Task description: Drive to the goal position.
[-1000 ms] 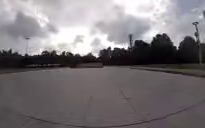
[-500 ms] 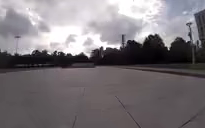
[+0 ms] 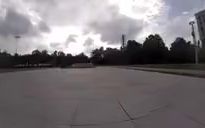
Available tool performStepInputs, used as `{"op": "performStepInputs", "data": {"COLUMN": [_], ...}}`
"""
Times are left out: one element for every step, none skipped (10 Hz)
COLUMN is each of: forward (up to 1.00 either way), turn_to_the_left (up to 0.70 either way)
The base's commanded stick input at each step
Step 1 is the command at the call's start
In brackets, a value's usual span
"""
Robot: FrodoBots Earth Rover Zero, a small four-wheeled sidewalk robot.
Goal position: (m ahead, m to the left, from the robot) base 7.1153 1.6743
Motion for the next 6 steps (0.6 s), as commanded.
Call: {"op": "performStepInputs", "data": {"forward": [0.70,0.70,0.70,0.70,0.70,0.70], "turn_to_the_left": [0.00,0.00,0.00,0.00,0.00,0.00]}}
